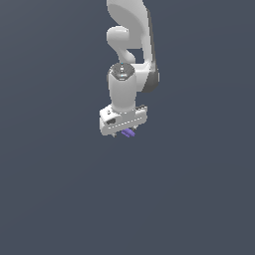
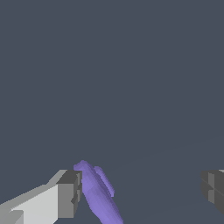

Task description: Pick up the object and move it to a goal position.

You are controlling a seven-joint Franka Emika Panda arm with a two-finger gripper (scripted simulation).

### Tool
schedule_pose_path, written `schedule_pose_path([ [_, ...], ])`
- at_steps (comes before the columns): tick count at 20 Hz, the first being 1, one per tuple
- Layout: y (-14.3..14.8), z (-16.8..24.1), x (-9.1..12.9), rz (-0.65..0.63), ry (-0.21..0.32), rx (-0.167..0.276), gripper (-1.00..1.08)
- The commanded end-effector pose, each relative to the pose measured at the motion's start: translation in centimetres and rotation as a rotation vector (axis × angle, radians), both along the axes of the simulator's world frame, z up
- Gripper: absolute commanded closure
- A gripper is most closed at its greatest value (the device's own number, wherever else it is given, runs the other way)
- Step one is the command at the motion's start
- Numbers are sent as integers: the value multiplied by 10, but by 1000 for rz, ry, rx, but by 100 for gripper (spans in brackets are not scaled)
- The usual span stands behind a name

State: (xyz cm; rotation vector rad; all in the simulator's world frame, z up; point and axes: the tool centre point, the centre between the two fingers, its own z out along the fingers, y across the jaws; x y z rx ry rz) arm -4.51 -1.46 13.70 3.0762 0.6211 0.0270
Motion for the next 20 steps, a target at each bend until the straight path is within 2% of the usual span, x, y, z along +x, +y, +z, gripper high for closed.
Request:
schedule_pose_path([
  [1,0,-8,-11,72,2,-2,-92],
  [12,4,-39,-58,370,12,-6,-92],
  [20,6,-51,-80,500,16,-5,-92],
])
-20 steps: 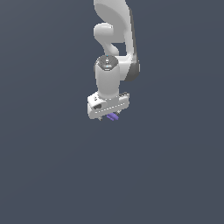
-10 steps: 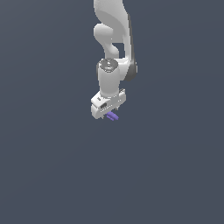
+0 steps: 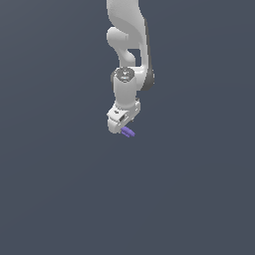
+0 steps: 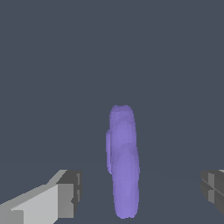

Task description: Pick up the object and move it to a goal position.

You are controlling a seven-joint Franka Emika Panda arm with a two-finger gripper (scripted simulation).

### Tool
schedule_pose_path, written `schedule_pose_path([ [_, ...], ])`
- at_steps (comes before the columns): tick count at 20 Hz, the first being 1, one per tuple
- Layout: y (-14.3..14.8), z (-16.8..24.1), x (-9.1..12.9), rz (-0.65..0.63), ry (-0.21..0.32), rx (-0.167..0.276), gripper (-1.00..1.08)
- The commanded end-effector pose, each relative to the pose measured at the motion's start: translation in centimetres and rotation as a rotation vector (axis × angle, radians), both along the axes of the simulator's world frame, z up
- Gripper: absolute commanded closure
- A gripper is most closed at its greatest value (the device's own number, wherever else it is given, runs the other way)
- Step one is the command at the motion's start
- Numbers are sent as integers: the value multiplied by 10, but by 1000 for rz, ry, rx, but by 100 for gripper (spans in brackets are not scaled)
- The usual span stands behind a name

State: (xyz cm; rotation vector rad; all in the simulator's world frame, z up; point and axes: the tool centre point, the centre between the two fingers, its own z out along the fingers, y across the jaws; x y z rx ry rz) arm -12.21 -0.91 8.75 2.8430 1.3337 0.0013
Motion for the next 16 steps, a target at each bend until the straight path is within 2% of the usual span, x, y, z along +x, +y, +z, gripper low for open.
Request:
schedule_pose_path([
  [1,1,-3,-5,31,0,0,-92],
  [10,1,-6,-9,52,2,1,-92],
  [16,1,-21,-10,54,2,1,-92],
])
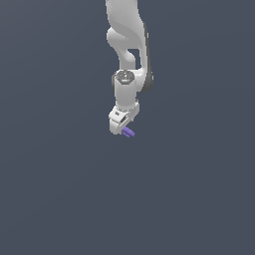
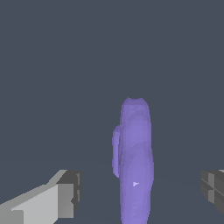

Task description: Pick up the object and move it to a goal position.

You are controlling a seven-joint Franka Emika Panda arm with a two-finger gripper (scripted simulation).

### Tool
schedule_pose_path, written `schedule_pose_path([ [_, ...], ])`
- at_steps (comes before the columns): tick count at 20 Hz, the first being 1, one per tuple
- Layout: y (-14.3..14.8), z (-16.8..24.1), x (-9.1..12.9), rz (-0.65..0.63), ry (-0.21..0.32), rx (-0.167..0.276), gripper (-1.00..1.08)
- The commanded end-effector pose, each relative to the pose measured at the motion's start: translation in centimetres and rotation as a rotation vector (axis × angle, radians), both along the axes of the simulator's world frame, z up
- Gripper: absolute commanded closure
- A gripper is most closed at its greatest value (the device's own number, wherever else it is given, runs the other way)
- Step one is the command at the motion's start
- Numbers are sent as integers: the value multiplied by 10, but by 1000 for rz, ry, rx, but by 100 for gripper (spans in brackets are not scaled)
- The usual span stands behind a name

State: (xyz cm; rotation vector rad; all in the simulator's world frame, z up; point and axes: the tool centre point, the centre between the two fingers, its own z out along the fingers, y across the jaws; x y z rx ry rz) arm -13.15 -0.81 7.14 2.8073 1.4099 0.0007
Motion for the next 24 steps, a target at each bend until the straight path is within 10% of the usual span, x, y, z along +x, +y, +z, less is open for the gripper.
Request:
schedule_pose_path([
  [1,0,-10,-1,1,1,0,-92],
  [12,0,-39,-1,4,1,0,-92],
  [13,0,-39,-1,4,1,0,108],
  [24,0,-39,-1,4,1,0,108],
])
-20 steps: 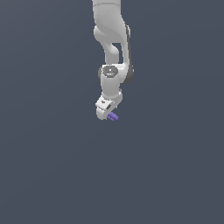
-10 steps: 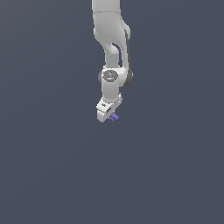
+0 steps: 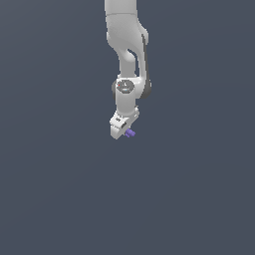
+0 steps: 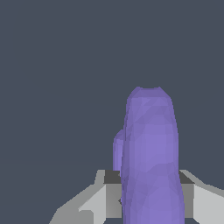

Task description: Pick up the object and move it to a goal position.

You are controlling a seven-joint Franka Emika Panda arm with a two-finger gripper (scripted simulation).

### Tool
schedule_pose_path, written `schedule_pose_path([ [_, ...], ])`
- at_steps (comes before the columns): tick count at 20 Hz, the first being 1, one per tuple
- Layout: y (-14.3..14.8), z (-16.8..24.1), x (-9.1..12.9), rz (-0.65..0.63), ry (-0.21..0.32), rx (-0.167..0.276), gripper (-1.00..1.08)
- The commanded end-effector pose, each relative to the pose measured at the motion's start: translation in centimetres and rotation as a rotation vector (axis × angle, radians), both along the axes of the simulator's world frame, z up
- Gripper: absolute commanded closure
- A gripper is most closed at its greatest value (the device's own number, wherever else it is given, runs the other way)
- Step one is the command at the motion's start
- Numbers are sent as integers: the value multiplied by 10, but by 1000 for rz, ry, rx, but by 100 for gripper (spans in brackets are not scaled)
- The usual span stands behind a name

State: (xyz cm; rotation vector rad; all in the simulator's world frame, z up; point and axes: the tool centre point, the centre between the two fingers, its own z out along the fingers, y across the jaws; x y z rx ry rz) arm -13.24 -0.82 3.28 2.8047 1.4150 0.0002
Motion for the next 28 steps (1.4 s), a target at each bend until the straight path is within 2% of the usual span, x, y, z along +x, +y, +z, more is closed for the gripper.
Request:
schedule_pose_path([
  [1,1,1,0,0,0,0,108],
  [13,27,42,23,1,0,0,108],
  [28,98,154,90,0,0,1,108],
])
